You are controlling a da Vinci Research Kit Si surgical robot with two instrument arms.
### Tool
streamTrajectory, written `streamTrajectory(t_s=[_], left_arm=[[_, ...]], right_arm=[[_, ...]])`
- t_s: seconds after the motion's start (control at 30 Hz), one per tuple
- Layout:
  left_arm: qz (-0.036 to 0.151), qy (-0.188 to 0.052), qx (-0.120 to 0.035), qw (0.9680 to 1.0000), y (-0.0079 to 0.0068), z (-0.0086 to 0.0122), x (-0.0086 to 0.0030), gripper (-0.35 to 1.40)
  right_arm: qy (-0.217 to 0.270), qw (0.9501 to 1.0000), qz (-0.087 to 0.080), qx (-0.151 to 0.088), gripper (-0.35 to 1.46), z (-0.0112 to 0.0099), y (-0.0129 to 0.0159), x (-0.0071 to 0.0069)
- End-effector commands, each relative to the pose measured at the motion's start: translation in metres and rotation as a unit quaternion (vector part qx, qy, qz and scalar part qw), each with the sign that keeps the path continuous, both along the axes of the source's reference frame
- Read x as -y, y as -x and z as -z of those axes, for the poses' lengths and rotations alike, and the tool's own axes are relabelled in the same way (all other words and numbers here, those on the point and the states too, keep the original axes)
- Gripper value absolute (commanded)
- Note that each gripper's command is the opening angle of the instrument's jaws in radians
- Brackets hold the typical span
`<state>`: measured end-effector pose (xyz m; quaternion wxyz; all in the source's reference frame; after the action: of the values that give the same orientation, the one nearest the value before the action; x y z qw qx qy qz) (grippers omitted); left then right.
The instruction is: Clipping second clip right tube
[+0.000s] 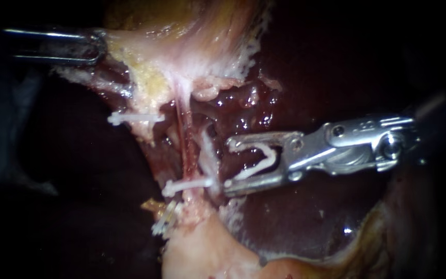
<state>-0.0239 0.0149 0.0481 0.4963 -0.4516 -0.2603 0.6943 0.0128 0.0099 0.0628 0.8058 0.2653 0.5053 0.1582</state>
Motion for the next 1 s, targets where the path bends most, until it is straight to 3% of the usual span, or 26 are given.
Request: streamTrajectory(t_s=[0.03, 0.4, 0.83, 1.0], left_arm=[[0.000, 0.000, 0.000, 1.0000, 0.0000, 0.0001, 0.0000, -0.35], [-0.002, 0.001, 0.001, 1.0000, 0.0003, 0.0004, 0.0003, -0.35], [-0.002, 0.001, 0.001, 1.0000, 0.0003, 0.0004, 0.0003, -0.35], [-0.002, 0.001, 0.001, 1.0000, 0.0003, 0.0004, 0.0003, -0.35]], right_arm=[[-0.003, 1.0000, 0.001, 0.000, 0.50, -0.0005, -0.0004, 0.0001], [-0.038, 0.9993, -0.001, -0.007, 0.50, -0.0046, -0.0048, 0.0007], [-0.090, 0.9944, 0.008, -0.056, 0.49, -0.0064, -0.0085, 0.0019], [-0.109, 0.9910, -0.004, -0.078, 0.49, -0.0065, -0.0091, 0.0017]])
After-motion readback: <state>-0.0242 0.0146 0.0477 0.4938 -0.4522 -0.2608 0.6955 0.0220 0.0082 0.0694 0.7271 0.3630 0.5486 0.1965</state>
